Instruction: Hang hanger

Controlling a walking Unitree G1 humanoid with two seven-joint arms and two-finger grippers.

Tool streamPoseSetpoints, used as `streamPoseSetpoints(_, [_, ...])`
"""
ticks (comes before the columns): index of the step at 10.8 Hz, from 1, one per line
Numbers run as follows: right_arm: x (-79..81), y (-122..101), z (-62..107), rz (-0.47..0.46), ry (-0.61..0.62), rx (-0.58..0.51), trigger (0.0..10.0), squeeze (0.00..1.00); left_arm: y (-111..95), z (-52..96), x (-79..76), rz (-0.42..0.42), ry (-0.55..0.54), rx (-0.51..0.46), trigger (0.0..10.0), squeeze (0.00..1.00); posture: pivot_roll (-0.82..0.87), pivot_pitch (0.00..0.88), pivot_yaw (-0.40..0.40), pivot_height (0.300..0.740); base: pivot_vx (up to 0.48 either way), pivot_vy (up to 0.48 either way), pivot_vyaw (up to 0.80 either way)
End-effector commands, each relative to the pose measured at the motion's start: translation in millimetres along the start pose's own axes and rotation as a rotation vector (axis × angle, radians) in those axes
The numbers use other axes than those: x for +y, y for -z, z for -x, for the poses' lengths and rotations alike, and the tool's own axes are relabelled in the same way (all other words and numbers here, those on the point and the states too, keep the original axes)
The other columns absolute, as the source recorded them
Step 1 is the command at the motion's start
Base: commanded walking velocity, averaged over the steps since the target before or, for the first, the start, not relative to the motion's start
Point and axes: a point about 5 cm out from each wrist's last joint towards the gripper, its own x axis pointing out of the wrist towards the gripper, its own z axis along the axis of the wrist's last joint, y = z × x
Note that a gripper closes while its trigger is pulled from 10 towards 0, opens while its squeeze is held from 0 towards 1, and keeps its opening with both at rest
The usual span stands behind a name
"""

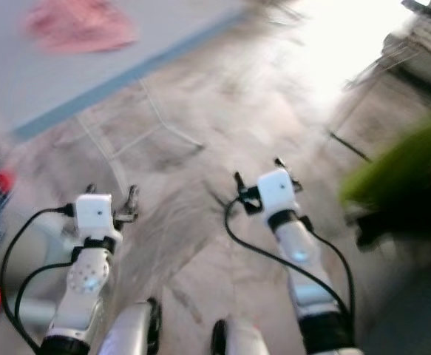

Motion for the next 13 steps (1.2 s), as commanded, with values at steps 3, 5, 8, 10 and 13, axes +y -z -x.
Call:
streamPoseSetpoints(3, [-2.2,9.7,8.1,-0.049,0.017,0.024,10.0,0.0,-15.9,2.6,10.5,0.054,-0.038,-0.057,10.0,0.0,-0.02,0.201,-0.048,0.74,0.0,0.0,0.8])
streamPoseSetpoints(5, [-1.5,9.9,9.6,-0.1,0.038,0.025,10.0,0.0,-8.2,10.0,15.8,0.035,-0.034,-0.028,10.0,0.0,-0.01,0.206,-0.042,0.74,0.0,0.0,0.8])
streamPoseSetpoints(8, [-3.3,9.8,8.0,-0.175,0.067,0.03,10.0,0.0,-2.0,13.9,18.1,0.049,-0.075,0.042,10.0,0.0,-0.01,0.208,-0.041,0.74,0.0,0.0,0.8])
streamPoseSetpoints(10, [-12.2,12.9,4.9,-0.364,0.153,0.053,10.0,0.0,-1.0,14.5,19.3,0.037,-0.075,0.051,10.0,0.0,-0.01,0.207,-0.037,0.74,0.0,0.0,0.8])
streamPoseSetpoints(13, [-13.8,21.4,15.6,-0.438,0.166,0.034,10.0,0.0,-2.3,11.8,18.9,0.033,-0.061,0.037,10.0,0.0,-0.01,0.206,0.009,0.74,0.0,0.0,0.26])
